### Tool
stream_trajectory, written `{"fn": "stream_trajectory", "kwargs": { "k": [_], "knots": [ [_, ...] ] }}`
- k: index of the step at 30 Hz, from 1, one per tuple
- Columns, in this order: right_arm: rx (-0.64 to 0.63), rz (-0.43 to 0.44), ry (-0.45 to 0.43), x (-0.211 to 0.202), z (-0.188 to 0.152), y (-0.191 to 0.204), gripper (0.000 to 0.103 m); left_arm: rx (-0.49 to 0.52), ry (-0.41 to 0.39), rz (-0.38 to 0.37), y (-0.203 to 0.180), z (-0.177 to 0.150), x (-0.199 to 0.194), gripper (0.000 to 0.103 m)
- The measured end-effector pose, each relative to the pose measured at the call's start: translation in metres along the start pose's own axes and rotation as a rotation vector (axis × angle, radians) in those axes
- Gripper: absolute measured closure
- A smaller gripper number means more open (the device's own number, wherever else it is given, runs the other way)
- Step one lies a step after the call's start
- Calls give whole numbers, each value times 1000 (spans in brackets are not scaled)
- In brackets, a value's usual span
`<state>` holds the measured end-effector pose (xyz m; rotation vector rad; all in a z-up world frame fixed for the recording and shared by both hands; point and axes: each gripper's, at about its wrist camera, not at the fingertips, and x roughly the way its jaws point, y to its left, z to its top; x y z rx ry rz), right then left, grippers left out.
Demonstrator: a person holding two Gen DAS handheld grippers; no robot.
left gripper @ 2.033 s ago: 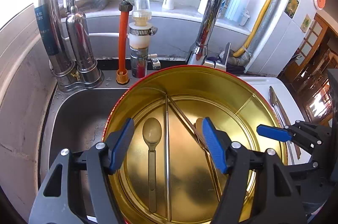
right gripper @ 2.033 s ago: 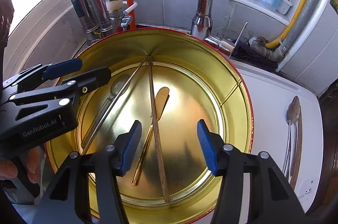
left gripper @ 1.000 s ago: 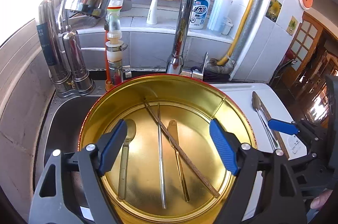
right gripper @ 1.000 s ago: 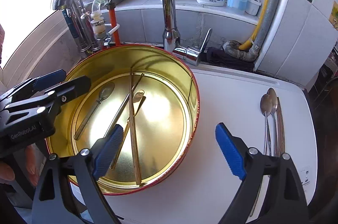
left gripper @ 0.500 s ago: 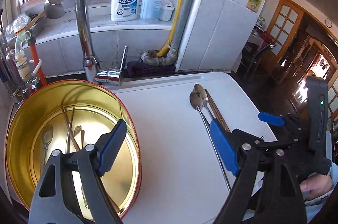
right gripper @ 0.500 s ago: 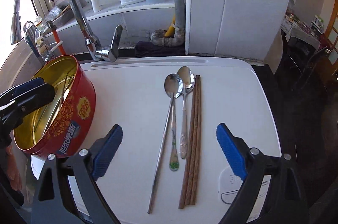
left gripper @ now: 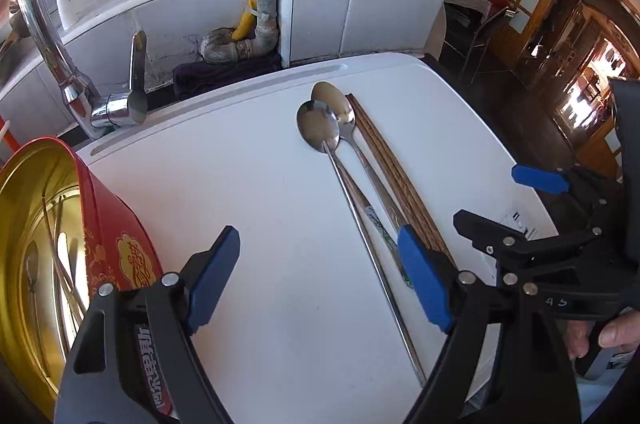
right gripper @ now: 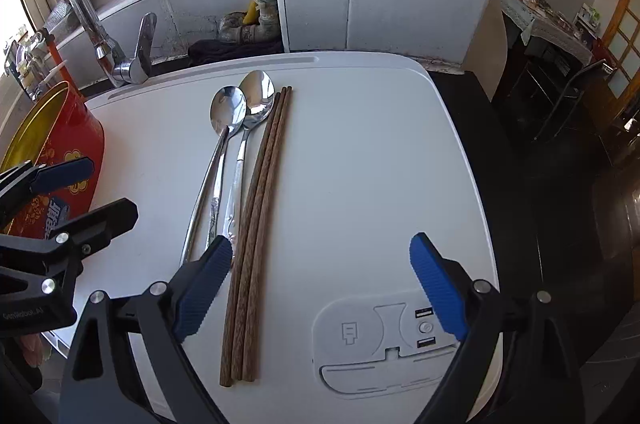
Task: Organize utensils
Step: 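Move both open tools back over the utensils on the cutting board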
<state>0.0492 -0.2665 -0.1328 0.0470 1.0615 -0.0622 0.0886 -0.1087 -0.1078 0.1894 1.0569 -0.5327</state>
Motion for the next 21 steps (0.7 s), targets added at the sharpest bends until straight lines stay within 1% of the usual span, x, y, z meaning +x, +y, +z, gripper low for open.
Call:
{"fn": "stream_trajectory", "kwargs": {
  "k": [3,8,10,13,17,21],
  "knots": [
    [-28,-38,13,10,0,2,12,6,44,10,-1,-1,16,23],
    [-39,-51,40,25,1,2,12,-15,96,19,5,-3,35,23],
    [-36,-42,48,29,2,0,12,-18,105,12,7,-3,39,23],
    [-33,-21,63,33,3,-1,12,9,113,-6,9,1,43,23],
    [-46,-13,62,35,5,-1,12,35,145,-77,9,5,48,24],
    [-73,-15,61,36,7,-2,12,63,151,-61,6,11,52,23]
  ]
}}
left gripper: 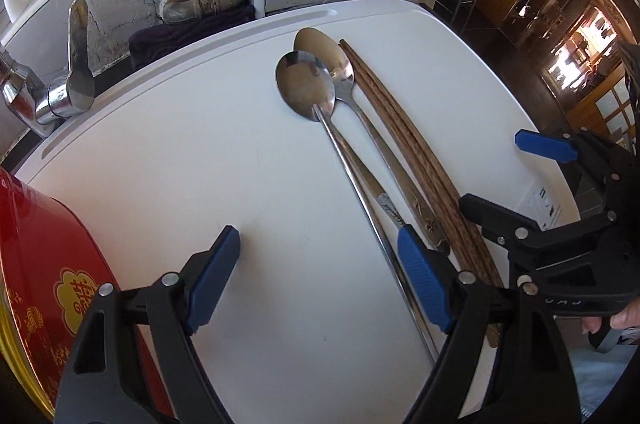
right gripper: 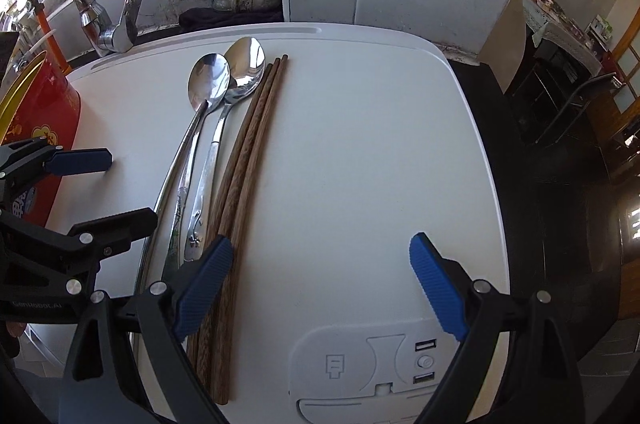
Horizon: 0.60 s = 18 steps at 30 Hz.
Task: Organize utensils
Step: 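Move both open tools back over the utensils on the cutting board, then grasp a thin steel chopstick with the left tool while the right tool grasps a wooden chopstick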
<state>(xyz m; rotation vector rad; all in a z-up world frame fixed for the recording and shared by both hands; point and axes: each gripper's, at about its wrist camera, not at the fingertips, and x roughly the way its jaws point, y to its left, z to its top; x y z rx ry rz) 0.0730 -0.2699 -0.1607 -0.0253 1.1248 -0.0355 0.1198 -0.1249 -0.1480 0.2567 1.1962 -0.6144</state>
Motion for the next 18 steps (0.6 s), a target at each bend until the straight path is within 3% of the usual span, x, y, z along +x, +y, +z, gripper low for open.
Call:
{"fn": "stream_trajectory", "kwargs": {
  "k": [5,9,12,16,18],
  "knots": [
    [-36,51,35,2,-2,-1,12,29,10,38,-4,6,4,23],
    [-93,22,24,2,-5,7,12,62,8,96,-10,7,7,23],
    [-84,-2,21,2,-2,4,12,41,12,89,-6,8,7,23],
    [-59,50,37,9,7,1,12,24,8,95,0,10,8,23],
    [-46,60,35,11,11,3,18,28,5,97,-1,9,8,24]
  ]
}}
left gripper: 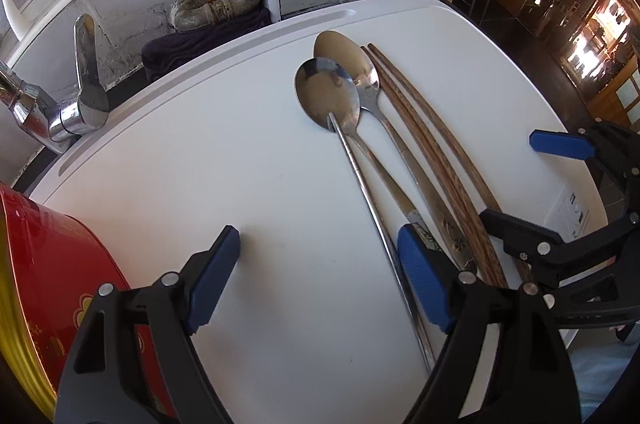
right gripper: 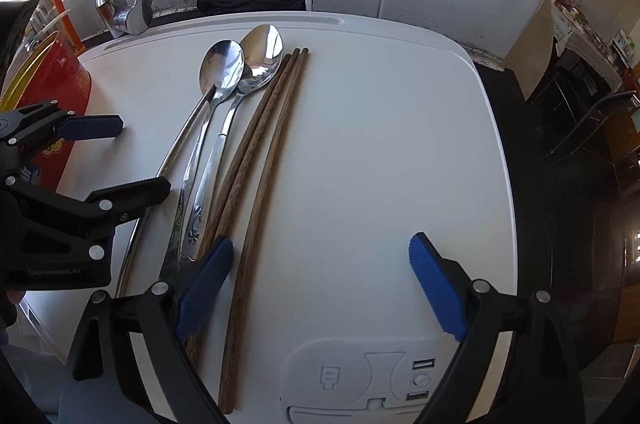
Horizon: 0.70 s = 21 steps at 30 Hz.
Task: Organize utensils
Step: 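Grasp a thin steel chopstick with the left tool while the right tool grasps a wooden chopstick, then carry the steel chopstick in the left tool while the right tool carries the wooden chopstick over the tin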
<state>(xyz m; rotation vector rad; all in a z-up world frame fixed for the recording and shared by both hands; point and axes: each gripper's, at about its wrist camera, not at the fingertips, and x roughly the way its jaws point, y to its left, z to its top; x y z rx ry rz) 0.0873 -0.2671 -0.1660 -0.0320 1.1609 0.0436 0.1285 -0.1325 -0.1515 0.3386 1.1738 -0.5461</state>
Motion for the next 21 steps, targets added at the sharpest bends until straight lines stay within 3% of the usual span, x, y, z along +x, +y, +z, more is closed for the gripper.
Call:
{"fn": "stream_trajectory", "kwargs": {
  "k": [1,2,3,4,7,10,15,21],
  "knots": [
    [-9,6,-8,-2,1,3,31,-2,-8,-3,0,-1,-1,27],
    [-26,17,-11,-5,0,7,51,-8,-32,-3,0,-3,-5,46],
    [-42,24,-9,-7,0,10,62,-1,-47,-3,-1,-4,-7,82],
    [-50,31,-1,-9,-1,12,91,2,-41,-18,-2,-5,-8,97],
    [-4,65,13,-12,-4,9,96,-39,-37,-60,2,-8,-12,98],
    [52,68,-57,-31,-4,2,96,-128,-63,-95,14,-8,-26,98],
    [43,96,-142,-68,-2,11,96,-130,-139,-113,14,-8,-65,98],
    [1,145,-169,-85,-5,40,96,-121,-223,-92,15,-19,-103,98]
  ]
}}
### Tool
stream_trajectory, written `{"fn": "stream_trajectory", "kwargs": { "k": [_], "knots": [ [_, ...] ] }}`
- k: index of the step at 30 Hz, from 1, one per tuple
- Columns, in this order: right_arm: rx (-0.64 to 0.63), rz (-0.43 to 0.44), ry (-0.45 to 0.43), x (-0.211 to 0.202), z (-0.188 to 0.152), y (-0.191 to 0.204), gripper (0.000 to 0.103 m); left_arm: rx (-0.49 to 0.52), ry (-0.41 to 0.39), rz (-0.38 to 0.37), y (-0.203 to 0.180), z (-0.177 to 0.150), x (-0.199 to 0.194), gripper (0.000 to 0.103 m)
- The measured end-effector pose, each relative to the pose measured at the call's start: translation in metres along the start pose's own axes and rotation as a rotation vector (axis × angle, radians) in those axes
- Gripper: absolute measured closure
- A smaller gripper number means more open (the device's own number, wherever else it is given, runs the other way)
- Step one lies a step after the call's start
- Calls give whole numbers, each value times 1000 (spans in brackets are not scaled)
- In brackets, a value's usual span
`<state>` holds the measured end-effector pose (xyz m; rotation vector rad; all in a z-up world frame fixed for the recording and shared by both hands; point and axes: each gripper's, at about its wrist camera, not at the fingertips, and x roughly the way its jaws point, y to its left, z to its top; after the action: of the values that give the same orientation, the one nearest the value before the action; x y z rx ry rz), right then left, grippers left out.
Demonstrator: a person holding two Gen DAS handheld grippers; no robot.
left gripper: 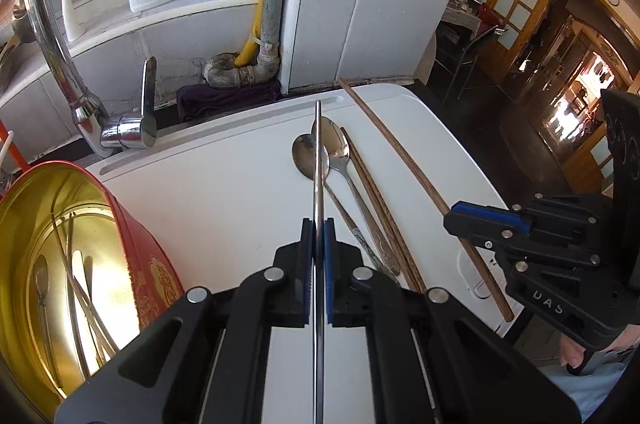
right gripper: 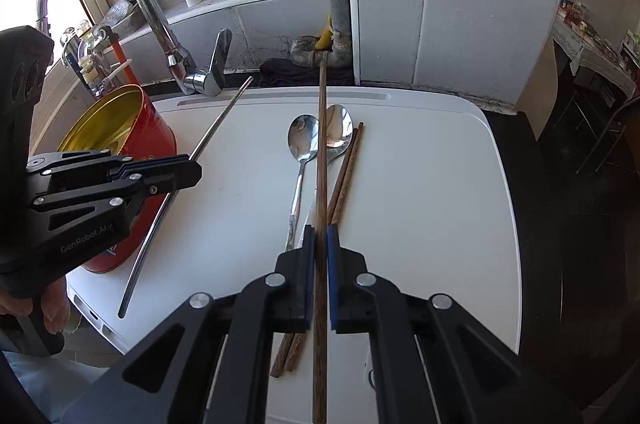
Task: Organize utensils
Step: 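Carry the steel chopstick in the left tool while the right tool carries the wooden chopstick over the tin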
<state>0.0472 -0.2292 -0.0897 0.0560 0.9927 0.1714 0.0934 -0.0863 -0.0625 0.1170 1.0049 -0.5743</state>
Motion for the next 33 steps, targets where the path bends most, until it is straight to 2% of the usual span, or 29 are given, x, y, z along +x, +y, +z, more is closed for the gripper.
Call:
{"fn": "stream_trajectory", "kwargs": {
  "k": [10,17,22,27,33],
  "knots": [
    [-128,73,-51,-13,13,79,96,-86,-109,88,54,-25,-67,98],
    [-206,194,-53,-8,33,143,96,-191,-178,197,123,-49,-116,98],
    [-247,252,-35,9,53,191,96,-248,-214,240,170,-56,-137,98],
    [-267,266,-16,29,66,231,96,-267,-218,222,202,-56,-136,98],
    [-253,242,6,46,73,254,96,-268,-190,170,227,-55,-120,98]
  ]
}}
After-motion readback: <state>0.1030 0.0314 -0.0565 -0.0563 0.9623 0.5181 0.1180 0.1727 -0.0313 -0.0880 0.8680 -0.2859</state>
